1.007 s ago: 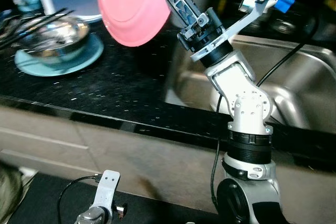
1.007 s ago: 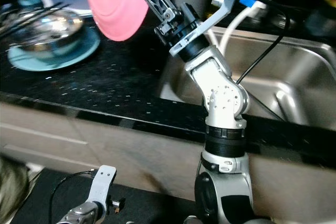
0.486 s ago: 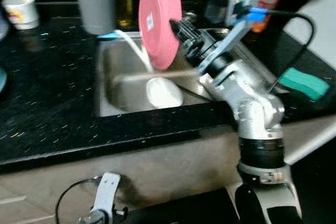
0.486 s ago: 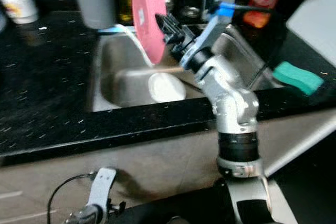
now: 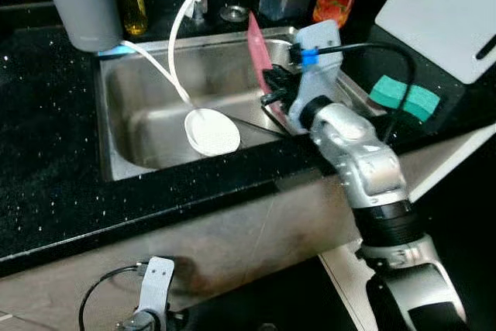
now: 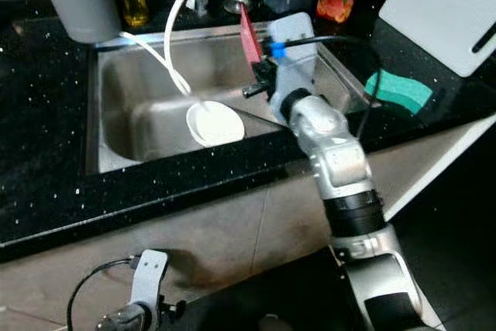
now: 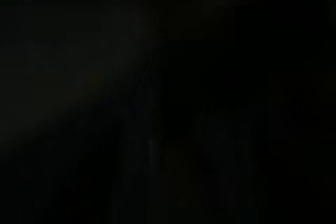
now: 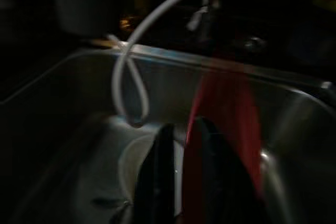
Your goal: Kitchen organization
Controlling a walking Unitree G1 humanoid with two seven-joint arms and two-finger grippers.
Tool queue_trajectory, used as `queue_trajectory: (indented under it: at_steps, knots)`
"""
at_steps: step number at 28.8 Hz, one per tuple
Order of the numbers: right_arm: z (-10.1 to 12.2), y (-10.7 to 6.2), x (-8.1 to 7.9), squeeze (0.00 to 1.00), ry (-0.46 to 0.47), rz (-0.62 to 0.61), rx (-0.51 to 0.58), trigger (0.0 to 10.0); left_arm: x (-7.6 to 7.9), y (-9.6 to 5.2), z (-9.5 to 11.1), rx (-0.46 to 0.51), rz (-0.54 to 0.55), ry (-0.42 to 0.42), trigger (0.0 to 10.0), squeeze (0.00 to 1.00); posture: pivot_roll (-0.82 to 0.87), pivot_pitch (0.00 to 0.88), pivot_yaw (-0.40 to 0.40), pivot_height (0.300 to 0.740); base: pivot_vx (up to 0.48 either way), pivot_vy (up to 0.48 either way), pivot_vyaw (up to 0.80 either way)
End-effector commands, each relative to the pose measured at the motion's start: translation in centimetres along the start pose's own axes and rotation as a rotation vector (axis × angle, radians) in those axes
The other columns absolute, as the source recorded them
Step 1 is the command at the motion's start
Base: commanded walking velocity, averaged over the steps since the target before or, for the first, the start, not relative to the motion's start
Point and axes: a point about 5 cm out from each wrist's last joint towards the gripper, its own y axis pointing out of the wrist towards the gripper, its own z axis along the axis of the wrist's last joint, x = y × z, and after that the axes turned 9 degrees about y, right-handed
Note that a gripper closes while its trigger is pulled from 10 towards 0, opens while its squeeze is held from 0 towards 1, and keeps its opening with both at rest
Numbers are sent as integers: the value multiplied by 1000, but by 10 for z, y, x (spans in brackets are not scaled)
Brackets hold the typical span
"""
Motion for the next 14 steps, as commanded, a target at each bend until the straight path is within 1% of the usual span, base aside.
queue_trajectory:
  at_steps: [1, 2, 3, 6, 7, 8, 9, 10, 11, 12, 14]
  knots:
    - [5, 2, 1, 1000, -4, -17, 33, 10000, 1, 0, -4, -16, -8, 8, 10000, 0, -2, 127, -31, 740, 0, 0, 0]
    - [5, 2, 1, 1000, -4, -17, 33, 10000, 1, 0, -4, -16, -8, 8, 10000, 0, -2, 127, -31, 740, 0, 0, 0]
    - [6, 2, 1, 1000, 15, -17, 42, 10000, 1, 0, -4, -17, -8, 8, 10000, 0, -2, 126, -31, 740, 0, 0, 0]
    - [16, 0, -5, 1000, 126, 39, 125, 10000, 1, 0, -4, -20, -12, 10, 10000, 0, -2, 124, -31, 740, 0, 0, 0]
    - [20, -1, -7, 667, 166, 58, 162, 10000, 1, 0, -4, -20, -12, 10, 10000, 0, -2, 124, -31, 740, 0, 0, 0]
    - [23, -2, -9, 667, 190, 69, 184, 10000, 1, 0, -4, -20, -12, 10, 10000, 0, -2, 124, -31, 740, 0, 0, 0]
    - [26, -2, -11, 0, 237, 101, 201, 10000, 1, 0, -5, -21, -13, 10, 10000, 0, -2, 123, -30, 740, 0, 0, 0]
    - [27, -2, -13, 0, 264, 121, 211, 10000, 1, 0, -5, -21, -13, 11, 10000, 0, -2, 123, -30, 740, 0, 0, 0]
    - [27, -2, -13, 0, 264, 121, 211, 10000, 1, 0, -5, -21, -13, 11, 10000, 0, -2, 123, -30, 740, 0, 0, 0]
    - [31, -5, -17, 0, 310, 165, 243, 10000, 1, -1, -5, -22, -13, 11, 10000, 0, -3, 122, -29, 740, 0, 0, 0]
    - [37, -9, -25, 0, 352, 252, 290, 10000, 1, -1, -5, -23, -12, 11, 10000, 0, -2, 124, -28, 740, 0, 0, 0]
